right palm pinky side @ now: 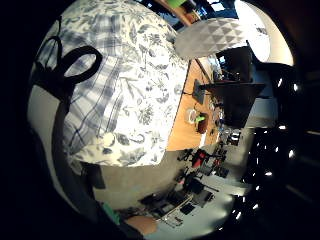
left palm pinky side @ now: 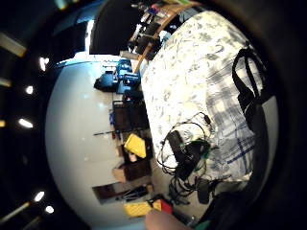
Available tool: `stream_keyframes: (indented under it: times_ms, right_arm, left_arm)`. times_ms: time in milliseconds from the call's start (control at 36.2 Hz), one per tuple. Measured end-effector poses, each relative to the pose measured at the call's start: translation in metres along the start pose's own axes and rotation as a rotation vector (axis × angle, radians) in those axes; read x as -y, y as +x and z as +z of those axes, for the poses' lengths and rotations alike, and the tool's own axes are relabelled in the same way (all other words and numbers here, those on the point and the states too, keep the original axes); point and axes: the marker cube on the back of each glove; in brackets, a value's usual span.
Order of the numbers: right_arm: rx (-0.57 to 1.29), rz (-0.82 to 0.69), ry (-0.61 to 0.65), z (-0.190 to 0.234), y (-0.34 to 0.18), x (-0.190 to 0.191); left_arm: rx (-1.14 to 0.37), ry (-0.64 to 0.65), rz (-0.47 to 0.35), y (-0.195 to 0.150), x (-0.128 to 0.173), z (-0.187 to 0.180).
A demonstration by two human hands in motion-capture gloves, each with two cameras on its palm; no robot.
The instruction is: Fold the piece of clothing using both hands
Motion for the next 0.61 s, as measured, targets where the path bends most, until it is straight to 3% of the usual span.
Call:
stream_keyframes:
  times_ms: [83, 166, 276, 387, 442, 553, 608]
  right_arm:
    - [-0.059, 0.047, -0.062, -0.013, -0.008, 0.02]
    - [-0.134, 0.078, -0.103, -0.017, -0.019, 0.03]
    - [-0.121, 0.043, -0.198, 0.012, -0.032, 0.055]
    - [-0.057, 0.091, -0.309, 0.053, -0.029, 0.082]
    - [-0.06, 0.191, -0.242, 0.057, -0.019, 0.083]
    - [0.046, 0.25, 0.062, 0.042, -0.007, 0.074]
    - [0.098, 0.273, 0.069, 0.041, -0.002, 0.067]
  left_arm:
    - [0.036, -0.17, -0.132, -0.008, 0.013, 0.0]
    - [-0.082, -0.319, -0.028, 0.006, 0.031, 0.013]
    - [-0.196, -0.44, 0.071, 0.026, 0.061, 0.039]
    - [-0.16, -0.55, 0.041, 0.029, 0.077, 0.065]
    - [-0.136, -0.537, -0.009, 0.025, 0.086, 0.074]
    - [-0.223, -0.317, -0.065, 0.017, 0.111, 0.076]
    - [-0.266, -0.27, -0.051, 0.016, 0.111, 0.073]
